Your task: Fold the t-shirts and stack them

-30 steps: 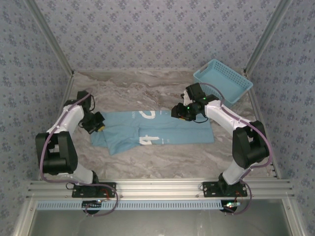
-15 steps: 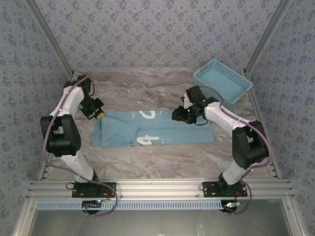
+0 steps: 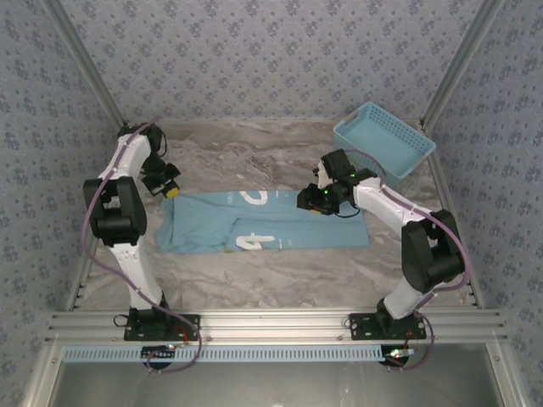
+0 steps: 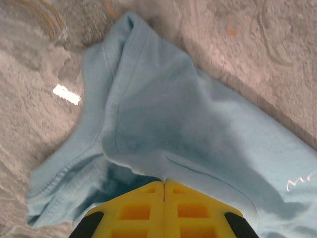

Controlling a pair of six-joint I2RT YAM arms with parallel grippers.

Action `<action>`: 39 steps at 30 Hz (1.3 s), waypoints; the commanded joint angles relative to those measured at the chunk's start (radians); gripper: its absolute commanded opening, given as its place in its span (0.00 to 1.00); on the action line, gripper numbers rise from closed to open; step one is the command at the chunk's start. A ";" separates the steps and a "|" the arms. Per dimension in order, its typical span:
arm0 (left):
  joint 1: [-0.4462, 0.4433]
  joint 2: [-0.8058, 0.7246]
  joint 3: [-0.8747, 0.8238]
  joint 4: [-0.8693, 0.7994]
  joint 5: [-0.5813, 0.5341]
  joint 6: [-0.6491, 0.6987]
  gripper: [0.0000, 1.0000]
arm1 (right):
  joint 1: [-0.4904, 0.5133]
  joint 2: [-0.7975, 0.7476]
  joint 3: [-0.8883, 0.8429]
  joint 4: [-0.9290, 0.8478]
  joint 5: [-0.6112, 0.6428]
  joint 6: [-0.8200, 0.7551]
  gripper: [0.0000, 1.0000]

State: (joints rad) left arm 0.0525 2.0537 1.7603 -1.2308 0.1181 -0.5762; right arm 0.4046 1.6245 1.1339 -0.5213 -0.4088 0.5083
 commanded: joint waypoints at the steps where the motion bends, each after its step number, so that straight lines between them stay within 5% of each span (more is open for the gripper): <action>1: 0.006 0.059 0.038 0.010 -0.076 0.022 0.00 | -0.001 -0.034 -0.025 -0.007 0.003 0.008 0.45; 5: 0.006 0.135 0.078 0.015 -0.120 0.043 0.02 | -0.028 -0.048 -0.053 -0.012 0.042 0.010 0.44; 9: -0.014 0.077 0.058 0.011 -0.262 0.015 0.35 | -0.089 -0.066 -0.062 -0.020 0.085 0.006 0.44; 11: -0.033 -0.017 -0.003 0.039 -0.332 -0.009 0.38 | -0.118 -0.061 -0.056 -0.030 0.113 0.001 0.43; 18: -0.158 -0.284 -0.337 0.183 -0.093 -0.239 0.35 | -0.195 0.094 0.036 -0.073 0.197 -0.060 0.39; 24: -0.233 -0.256 -0.517 0.365 0.062 -0.427 0.31 | -0.220 0.217 0.145 -0.170 0.293 -0.102 0.40; 34: -0.202 -0.111 -0.523 0.378 0.023 -0.352 0.29 | -0.245 0.180 -0.034 -0.165 0.301 -0.032 0.71; 39: -0.168 -0.026 -0.457 0.379 0.018 -0.289 0.29 | -0.247 0.135 -0.119 -0.126 0.244 0.040 0.75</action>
State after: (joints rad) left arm -0.1406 1.9358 1.2869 -0.9142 0.1753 -0.9173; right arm 0.1631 1.7649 1.0786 -0.6155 -0.1318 0.4858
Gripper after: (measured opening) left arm 0.288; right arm 0.749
